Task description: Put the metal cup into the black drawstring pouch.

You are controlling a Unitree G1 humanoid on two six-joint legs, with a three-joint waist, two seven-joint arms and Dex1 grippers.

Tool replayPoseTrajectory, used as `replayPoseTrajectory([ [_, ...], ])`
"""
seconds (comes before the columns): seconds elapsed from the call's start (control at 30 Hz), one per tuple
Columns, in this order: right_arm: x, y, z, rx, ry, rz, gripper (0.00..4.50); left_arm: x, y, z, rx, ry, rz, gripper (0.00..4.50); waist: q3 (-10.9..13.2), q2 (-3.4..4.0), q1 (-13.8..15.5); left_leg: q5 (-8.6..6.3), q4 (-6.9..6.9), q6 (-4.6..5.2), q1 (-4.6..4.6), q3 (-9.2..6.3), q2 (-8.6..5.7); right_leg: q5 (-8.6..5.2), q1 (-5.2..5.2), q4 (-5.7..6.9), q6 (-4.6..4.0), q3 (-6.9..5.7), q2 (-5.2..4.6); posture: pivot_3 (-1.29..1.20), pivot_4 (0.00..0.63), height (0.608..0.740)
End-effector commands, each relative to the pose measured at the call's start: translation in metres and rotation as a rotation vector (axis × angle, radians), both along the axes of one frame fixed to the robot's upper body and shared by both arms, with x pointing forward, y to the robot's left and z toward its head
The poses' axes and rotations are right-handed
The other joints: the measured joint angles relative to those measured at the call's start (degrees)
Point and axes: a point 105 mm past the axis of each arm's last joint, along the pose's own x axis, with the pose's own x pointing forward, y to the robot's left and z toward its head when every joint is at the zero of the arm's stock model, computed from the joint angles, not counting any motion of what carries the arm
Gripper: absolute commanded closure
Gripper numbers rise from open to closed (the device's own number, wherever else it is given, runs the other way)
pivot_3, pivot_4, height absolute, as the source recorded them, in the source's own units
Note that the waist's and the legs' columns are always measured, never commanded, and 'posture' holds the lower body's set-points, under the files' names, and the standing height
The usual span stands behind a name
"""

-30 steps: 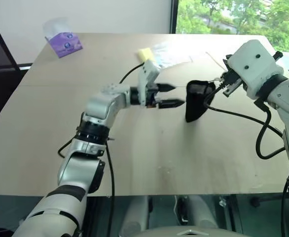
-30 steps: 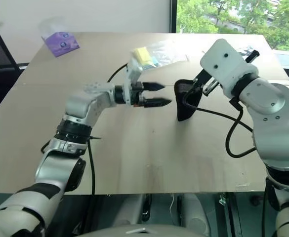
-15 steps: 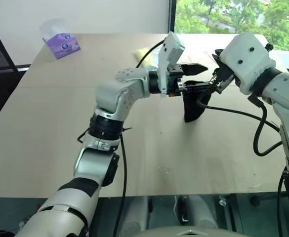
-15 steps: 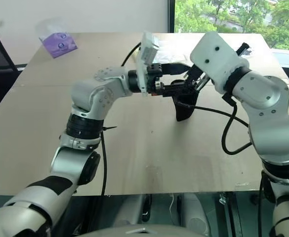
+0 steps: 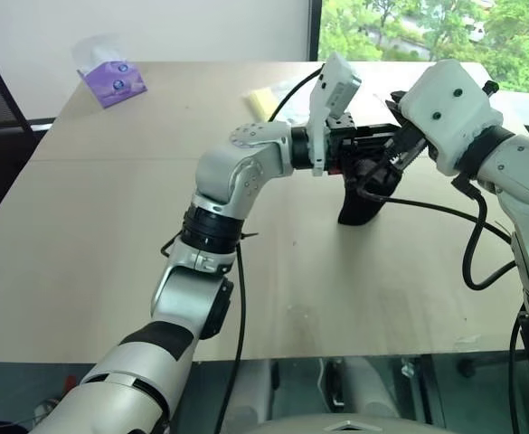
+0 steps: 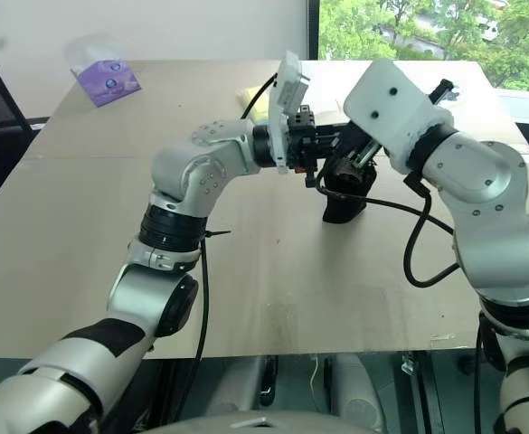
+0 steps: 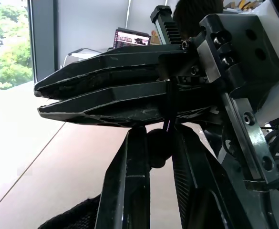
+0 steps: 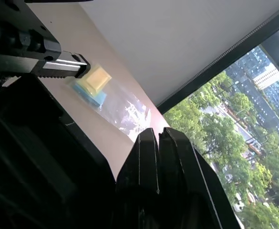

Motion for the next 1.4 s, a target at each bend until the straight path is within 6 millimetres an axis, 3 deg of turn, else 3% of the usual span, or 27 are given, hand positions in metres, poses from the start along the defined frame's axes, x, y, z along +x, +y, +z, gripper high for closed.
replayPoseTrajectory([
  [0.03,-0.007,-0.02,0.047,0.126,-0.147,-0.058,4.5,0.015,0.005,-0.026,0.126,-0.031,0.065,4.38,0.0,0.01,-0.1,0.0,0.01,0.0,0.01,0.02,0.0,0.0,0.0,0.02,0.0,0.01,0.0,0.0,0.15,0.74],
  [0.07,-0.007,-0.025,0.055,0.156,-0.164,-0.072,4.5,0.019,0.007,-0.033,0.153,-0.035,0.083,4.38,0.0,0.02,-0.1,0.0,0.0,0.0,0.02,0.04,-0.01,0.0,-0.01,0.03,0.0,0.03,0.01,0.0,0.15,0.74],
  [0.17,-0.01,-0.07,0.108,0.389,-0.292,-0.183,4.5,0.046,0.028,-0.066,0.263,-0.02,0.207,4.38,0.0,0.02,0.0,0.0,0.0,0.01,0.05,0.06,-0.01,0.0,-0.01,0.04,-0.01,0.03,0.02,0.0,0.15,0.74],
  [0.3,-0.015,-0.107,0.13,0.501,-0.359,-0.282,4.5,0.064,0.051,-0.073,0.287,-0.004,0.31,4.38,0.0,0.02,0.3,0.0,-0.03,0.01,-0.03,0.01,0.0,0.01,-0.05,-0.01,-0.01,-0.02,-0.02,0.0,0.15,0.74],
  [0.4,-0.016,-0.118,0.129,0.511,-0.357,-0.311,4.5,0.086,0.084,-0.055,0.287,-0.04,0.46,4.38,0.0,0.03,0.1,0.0,-0.08,0.02,-0.06,0.08,-0.05,0.01,-0.1,-0.01,-0.01,0.05,-0.07,0.0,0.15,0.74],
  [0.53,-0.015,-0.121,0.121,0.544,-0.328,-0.317,4.5,0.101,0.135,-0.001,0.305,-0.17,0.599,4.38,0.0,0.05,-0.7,0.0,-0.1,0.02,-0.09,0.12,-0.02,0.01,-0.21,0.07,-0.01,0.09,0.0,0.0,0.15,0.74],
  [0.63,-0.009,-0.126,0.098,0.604,-0.246,-0.313,4.5,0.09,0.145,0.018,0.392,-0.21,0.536,4.38,0.0,0.07,-1.0,-0.01,-0.15,0.02,-0.08,0.12,-0.03,0.0,-0.21,0.04,-0.01,0.08,0.0,0.0,0.15,0.74],
  [0.67,-0.002,-0.128,0.074,0.6,-0.176,-0.319,4.5,0.084,0.135,0.011,0.421,-0.207,0.484,4.38,-0.1,0.08,-1.0,-0.01,-0.17,0.02,-0.09,0.12,-0.04,0.0,-0.2,0.01,-0.01,0.07,0.0,0.0,0.15,0.74],
  [0.77,0.01,-0.14,0.011,0.632,-0.031,-0.343,4.5,0.07,0.1,-0.032,0.472,-0.15,0.366,4.38,-0.2,0.06,0.2,-0.06,-0.17,0.09,0.07,0.02,-0.05,-0.01,0.12,-0.12,0.02,-0.06,-0.04,0.0,0.15,0.74],
  [0.97,0.015,-0.148,-0.083,0.559,0.139,-0.388,4.5,0.055,0.054,-0.098,0.399,-0.026,0.396,4.38,-0.1,0.15,0.2,-0.03,0.11,0.2,-0.21,0.09,-0.09,0.0,-0.14,0.09,0.05,0.07,-0.09,0.0,0.15,0.74],
  [1.1,-0.001,-0.143,-0.129,0.497,0.292,-0.366,4.5,0.034,0.041,-0.092,0.223,0.056,0.327,2.52,-0.2,0.21,-0.4,-0.03,-0.02,0.19,0.06,0.22,-0.03,-0.01,-0.07,0.21,0.04,0.27,-0.02,0.0,0.15,0.74],
  [1.13,-0.005,-0.14,-0.133,0.489,0.314,-0.34,3.88,0.03,0.042,-0.089,0.193,0.065,0.309,2.13,-0.2,0.21,-0.7,-0.03,-0.02,0.19,0.1,0.25,-0.01,-0.01,-0.07,0.24,0.04,0.31,0.0,0.0,0.15,0.74],
  [1.17,-0.01,-0.137,-0.137,0.492,0.334,-0.32,3.63,0.026,0.045,-0.082,0.142,0.088,0.296,1.61,-0.2,0.21,-0.9,-0.03,-0.01,0.19,0.13,0.27,0.0,-0.01,-0.08,0.27,0.03,0.33,0.03,0.0,0.15,0.74],
  [1.2,-0.016,-0.135,-0.14,0.48,0.352,-0.303,3.46,0.024,0.05,-0.075,0.098,0.095,0.296,1.48,-0.2,0.22,-1.2,-0.03,0.01,0.19,0.14,0.3,0.0,-0.01,-0.07,0.32,0.04,0.36,0.03,0.0,0.15,0.74],
  [1.23,-0.022,-0.135,-0.144,0.463,0.364,-0.291,2.79,0.023,0.058,-0.069,0.057,0.108,0.31,0.78,-0.2,0.22,-1.2,-0.03,0.05,0.2,0.17,0.33,0.0,-0.01,-0.07,0.36,0.04,0.4,0.02,0.0,0.15,0.74],
  [1.3,-0.035,-0.133,-0.149,0.449,0.385,-0.26,2.04,0.023,0.077,-0.066,0.019,0.131,0.368,0.11,-0.2,0.24,-1.2,-0.11,0.11,0.34,0.21,0.33,0.0,-0.01,-0.04,0.44,0.04,0.4,0.01,0.0,0.15,0.74],
  [1.4,-0.063,-0.124,-0.161,0.418,0.426,-0.192,0.6,0.02,0.111,-0.075,0.015,0.116,0.482,0.07,-0.3,0.37,-1.2,-0.13,0.12,0.36,0.39,0.3,0.03,-0.01,0.14,0.44,0.04,0.44,0.04,0.0,0.15,0.74],
])
